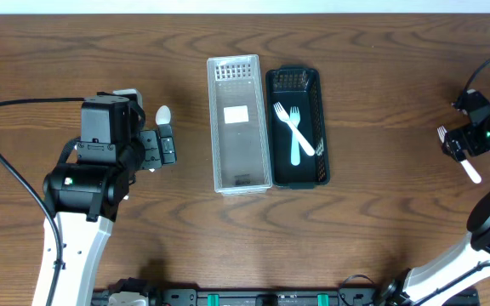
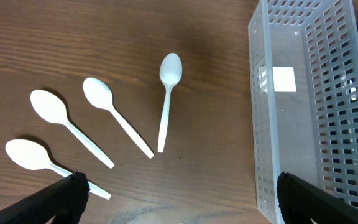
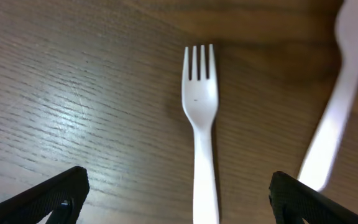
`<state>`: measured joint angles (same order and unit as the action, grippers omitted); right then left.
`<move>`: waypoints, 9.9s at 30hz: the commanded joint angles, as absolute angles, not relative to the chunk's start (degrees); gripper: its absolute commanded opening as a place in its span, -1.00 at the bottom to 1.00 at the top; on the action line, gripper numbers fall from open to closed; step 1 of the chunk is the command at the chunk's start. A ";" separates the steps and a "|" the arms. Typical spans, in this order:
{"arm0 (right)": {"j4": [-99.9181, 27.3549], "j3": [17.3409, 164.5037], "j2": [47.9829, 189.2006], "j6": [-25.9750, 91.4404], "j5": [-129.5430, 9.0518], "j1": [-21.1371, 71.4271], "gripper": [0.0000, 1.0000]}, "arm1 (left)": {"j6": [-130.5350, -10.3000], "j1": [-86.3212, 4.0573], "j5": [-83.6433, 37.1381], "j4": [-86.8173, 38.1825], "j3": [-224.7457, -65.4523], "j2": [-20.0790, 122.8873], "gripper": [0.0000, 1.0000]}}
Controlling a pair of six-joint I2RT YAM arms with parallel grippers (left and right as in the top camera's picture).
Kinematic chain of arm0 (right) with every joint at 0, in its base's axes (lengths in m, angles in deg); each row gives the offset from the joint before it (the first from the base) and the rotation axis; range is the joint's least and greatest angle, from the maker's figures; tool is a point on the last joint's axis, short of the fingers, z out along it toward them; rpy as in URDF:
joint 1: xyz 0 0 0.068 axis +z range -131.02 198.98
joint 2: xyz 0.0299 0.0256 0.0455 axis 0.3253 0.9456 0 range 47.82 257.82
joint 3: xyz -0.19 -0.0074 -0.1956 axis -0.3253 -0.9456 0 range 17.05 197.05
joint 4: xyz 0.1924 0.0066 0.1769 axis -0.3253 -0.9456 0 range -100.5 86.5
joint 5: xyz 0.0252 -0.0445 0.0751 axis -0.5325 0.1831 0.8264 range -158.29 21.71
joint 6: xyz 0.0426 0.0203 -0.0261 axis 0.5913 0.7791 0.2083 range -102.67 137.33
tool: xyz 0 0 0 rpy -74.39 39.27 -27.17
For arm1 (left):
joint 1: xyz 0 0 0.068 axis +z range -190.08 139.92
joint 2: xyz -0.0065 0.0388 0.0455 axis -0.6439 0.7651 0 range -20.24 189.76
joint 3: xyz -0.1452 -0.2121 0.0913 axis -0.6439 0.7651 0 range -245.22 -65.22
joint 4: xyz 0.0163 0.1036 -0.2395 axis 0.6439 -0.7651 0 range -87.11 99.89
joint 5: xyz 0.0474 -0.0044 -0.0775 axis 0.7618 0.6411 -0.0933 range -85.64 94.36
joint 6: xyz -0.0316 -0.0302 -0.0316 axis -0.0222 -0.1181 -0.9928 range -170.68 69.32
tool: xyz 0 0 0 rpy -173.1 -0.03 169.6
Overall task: Pack container
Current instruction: 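Move the right gripper over the third white fork, then lower and grasp the third white fork with the right gripper, then carry the third fork into the black basket and release it, then move the right gripper to the white spoon at the right edge, then grasp the white spoon with the right gripper, then place the spoon into the black basket and withdraw the right gripper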
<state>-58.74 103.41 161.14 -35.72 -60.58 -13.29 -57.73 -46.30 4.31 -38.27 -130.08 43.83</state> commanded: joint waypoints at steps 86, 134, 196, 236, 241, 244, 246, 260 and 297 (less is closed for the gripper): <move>-56.64 102.41 169.99 -27.24 -69.28 -12.63 -0.32 | -56.96 -46.28 4.11 -39.13 -131.09 44.07 0.96; -60.25 110.39 163.65 -7.57 -65.44 -4.88 -0.97 | -56.94 -46.28 4.11 -38.86 -131.09 44.07 0.96; -68.66 143.78 166.38 -5.89 -76.85 7.12 0.87 | -56.96 -46.28 4.11 -39.56 -131.09 44.07 0.96; -72.92 143.41 196.76 -10.15 -66.70 -11.21 0.76 | -56.96 -46.28 4.11 -38.49 -131.09 44.07 0.96; -73.17 143.41 196.76 -8.82 -66.75 -11.21 0.49 | -56.96 -46.28 4.11 -38.51 -131.09 44.07 0.96; -73.41 143.41 196.74 -8.82 -66.75 -11.21 0.17 | -56.96 -46.28 4.11 -38.51 -131.09 44.07 0.96; -73.56 143.41 196.76 -8.64 -66.75 -11.21 0.05 | -56.96 -46.28 4.11 -38.51 -131.09 44.07 0.96; -74.83 143.41 196.76 -7.96 -66.81 -11.21 -0.48 | -56.94 -46.28 4.11 -38.49 -131.09 44.07 0.96; -78.96 143.43 166.71 12.60 -66.99 17.53 -0.97 | -56.94 -46.28 4.11 -38.49 -131.09 44.07 0.96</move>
<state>-78.39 142.73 172.00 7.29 -67.51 10.32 -57.73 -46.30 4.31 -38.49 -130.08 43.85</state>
